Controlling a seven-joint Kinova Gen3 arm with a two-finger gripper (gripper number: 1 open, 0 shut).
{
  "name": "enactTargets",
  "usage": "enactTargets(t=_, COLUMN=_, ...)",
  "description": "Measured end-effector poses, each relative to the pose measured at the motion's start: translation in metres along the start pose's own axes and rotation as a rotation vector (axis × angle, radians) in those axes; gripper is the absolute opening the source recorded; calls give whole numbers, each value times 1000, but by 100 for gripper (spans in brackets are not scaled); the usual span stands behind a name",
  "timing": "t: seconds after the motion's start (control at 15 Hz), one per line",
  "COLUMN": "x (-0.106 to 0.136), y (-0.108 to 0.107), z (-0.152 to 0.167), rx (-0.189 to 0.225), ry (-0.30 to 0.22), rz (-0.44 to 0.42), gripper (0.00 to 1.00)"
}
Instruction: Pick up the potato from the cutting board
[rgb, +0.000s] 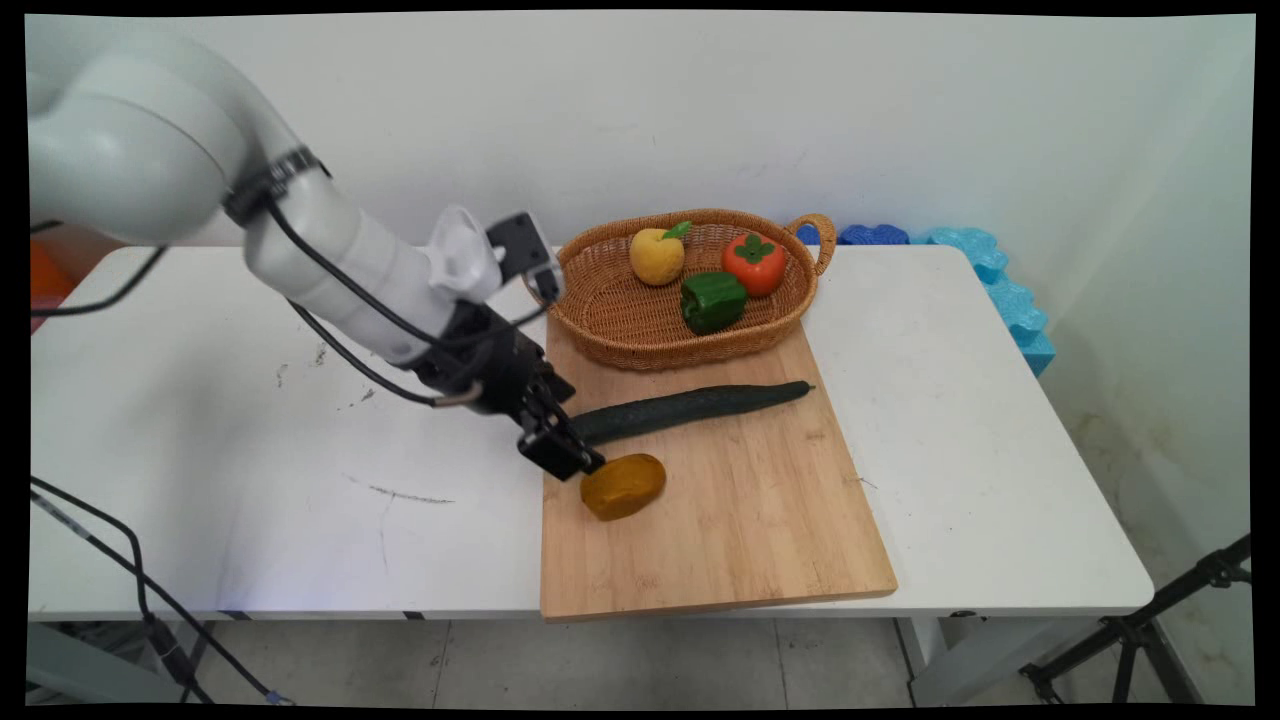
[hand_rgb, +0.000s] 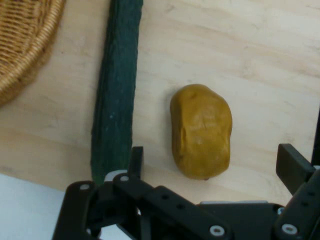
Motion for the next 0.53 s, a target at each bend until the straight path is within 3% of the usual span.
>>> enactTargets(t=0.53, x=-2, y=7, z=54, rx=10, ry=-26, rz=-40, gripper=100)
